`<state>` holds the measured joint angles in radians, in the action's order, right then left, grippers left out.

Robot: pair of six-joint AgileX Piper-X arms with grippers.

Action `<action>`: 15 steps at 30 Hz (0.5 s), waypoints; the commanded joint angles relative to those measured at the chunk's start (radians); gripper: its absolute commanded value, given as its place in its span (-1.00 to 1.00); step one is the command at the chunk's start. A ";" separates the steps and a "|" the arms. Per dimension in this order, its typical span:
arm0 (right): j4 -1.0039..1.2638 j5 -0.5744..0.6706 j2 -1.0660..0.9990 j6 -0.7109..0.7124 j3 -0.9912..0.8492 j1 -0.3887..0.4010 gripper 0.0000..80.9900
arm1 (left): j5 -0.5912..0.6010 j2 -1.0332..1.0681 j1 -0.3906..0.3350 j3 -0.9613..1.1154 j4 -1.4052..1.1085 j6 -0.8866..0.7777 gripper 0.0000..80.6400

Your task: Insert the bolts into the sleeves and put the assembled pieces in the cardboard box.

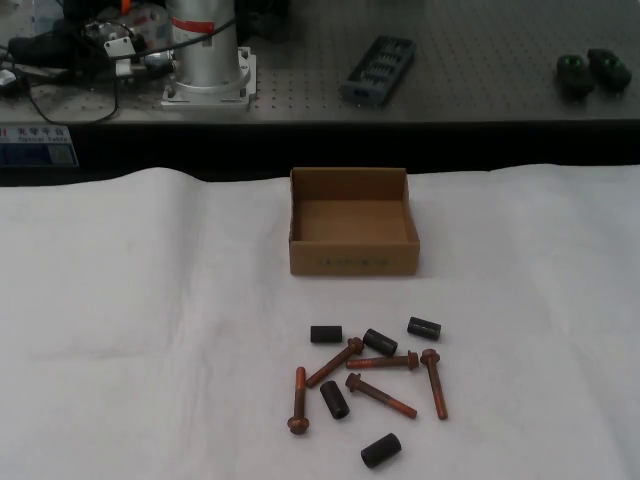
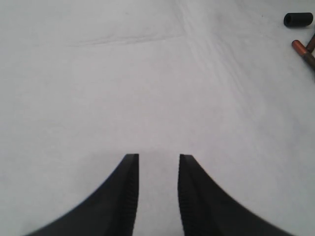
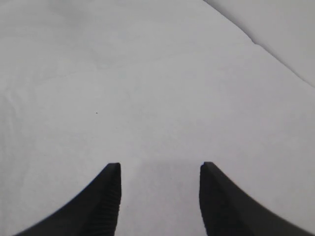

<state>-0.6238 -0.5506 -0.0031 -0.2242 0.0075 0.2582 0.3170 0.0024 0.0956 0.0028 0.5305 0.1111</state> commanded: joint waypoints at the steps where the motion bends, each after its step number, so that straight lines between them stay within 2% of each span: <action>1: -0.006 -0.008 0.003 0.012 -0.007 -0.001 -0.08 | 0.010 -0.002 0.000 -0.003 0.066 0.010 -0.48; 15: 0.054 -0.008 0.003 0.008 -0.007 -0.002 -0.08 | 0.010 -0.002 0.000 -0.003 0.066 0.010 -0.48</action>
<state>-0.5910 -0.5506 -0.0031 -0.2242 0.0075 0.2582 0.3170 0.0024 0.0956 0.0028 0.5305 0.1111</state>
